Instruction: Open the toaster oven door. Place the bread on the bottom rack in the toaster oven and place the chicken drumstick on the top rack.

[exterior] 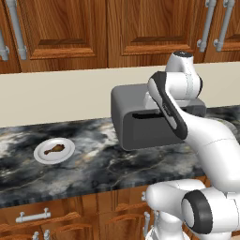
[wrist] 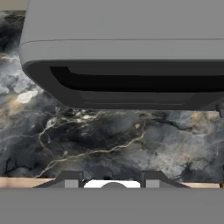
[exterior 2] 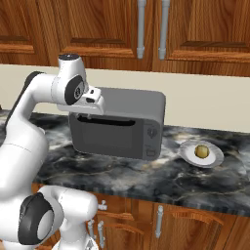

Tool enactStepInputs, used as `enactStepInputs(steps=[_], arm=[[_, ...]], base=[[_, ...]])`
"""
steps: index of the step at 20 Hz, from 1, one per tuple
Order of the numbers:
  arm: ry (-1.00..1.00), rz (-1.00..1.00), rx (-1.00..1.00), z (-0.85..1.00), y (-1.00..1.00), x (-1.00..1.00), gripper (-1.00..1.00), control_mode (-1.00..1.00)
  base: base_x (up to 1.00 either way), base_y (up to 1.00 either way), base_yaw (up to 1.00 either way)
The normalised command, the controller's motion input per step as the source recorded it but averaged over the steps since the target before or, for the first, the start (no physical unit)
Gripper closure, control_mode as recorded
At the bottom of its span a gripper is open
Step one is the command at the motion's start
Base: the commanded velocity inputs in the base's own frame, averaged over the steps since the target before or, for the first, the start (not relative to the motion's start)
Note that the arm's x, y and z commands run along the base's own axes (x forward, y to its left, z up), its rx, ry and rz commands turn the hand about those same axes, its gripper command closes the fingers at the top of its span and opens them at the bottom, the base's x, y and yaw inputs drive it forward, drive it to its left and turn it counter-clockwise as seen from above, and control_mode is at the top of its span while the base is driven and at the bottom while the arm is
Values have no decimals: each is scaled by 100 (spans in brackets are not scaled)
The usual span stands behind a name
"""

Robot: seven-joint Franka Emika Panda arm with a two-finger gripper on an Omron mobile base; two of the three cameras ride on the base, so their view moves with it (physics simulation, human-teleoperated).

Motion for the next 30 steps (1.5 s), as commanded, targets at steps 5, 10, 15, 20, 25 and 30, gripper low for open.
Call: enactStepInputs(steps=[5,10,15,20,25,30], arm=[[0,0,0,0,0,0,-100,100],[0,0,0,0,0,0,-100,100],[0,0,0,0,0,0,-100,100],[0,0,0,0,0,0,-100,100],[0,0,0,0,0,0,-100,100],[0,0,0,0,0,0,-100,100]], base=[[0,0,0],[0,0,0],[0,0,0],[-23,-10,0],[-29,-44,0],[-5,-66,0]])
